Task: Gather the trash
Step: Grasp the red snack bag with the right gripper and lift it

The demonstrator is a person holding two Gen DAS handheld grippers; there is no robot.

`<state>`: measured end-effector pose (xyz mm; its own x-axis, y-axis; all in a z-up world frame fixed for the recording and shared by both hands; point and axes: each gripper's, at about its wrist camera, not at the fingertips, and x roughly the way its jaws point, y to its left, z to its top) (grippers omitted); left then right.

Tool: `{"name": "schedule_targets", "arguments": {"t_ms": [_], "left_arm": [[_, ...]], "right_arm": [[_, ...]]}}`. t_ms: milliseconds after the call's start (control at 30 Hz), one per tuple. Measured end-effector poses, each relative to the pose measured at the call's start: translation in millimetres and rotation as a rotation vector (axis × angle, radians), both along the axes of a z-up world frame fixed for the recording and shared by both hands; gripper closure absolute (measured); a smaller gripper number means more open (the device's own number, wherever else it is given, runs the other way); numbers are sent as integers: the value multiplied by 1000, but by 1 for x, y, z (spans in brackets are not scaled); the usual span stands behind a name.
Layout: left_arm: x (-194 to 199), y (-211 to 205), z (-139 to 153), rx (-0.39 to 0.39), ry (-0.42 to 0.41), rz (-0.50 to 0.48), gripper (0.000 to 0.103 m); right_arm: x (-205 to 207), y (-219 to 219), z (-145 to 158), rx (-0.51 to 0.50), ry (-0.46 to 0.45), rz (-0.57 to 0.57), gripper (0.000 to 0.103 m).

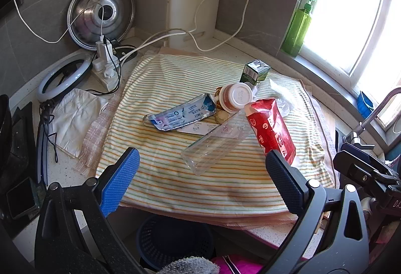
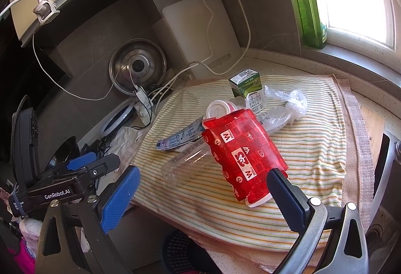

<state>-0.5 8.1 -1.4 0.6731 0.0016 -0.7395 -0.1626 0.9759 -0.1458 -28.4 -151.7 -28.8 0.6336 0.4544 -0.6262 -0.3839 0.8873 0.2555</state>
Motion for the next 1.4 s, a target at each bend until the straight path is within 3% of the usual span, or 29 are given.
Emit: {"name": "schedule_targets", "arguments": {"t_ms": [1167, 1400], "left_arm": [[-1, 1, -2, 0, 2, 1, 1], [2, -4, -13, -7, 20, 3, 1]], "right_arm": [[0, 1, 0, -6, 11, 3, 0], [5, -2, -5, -12, 22, -2, 0]]}}
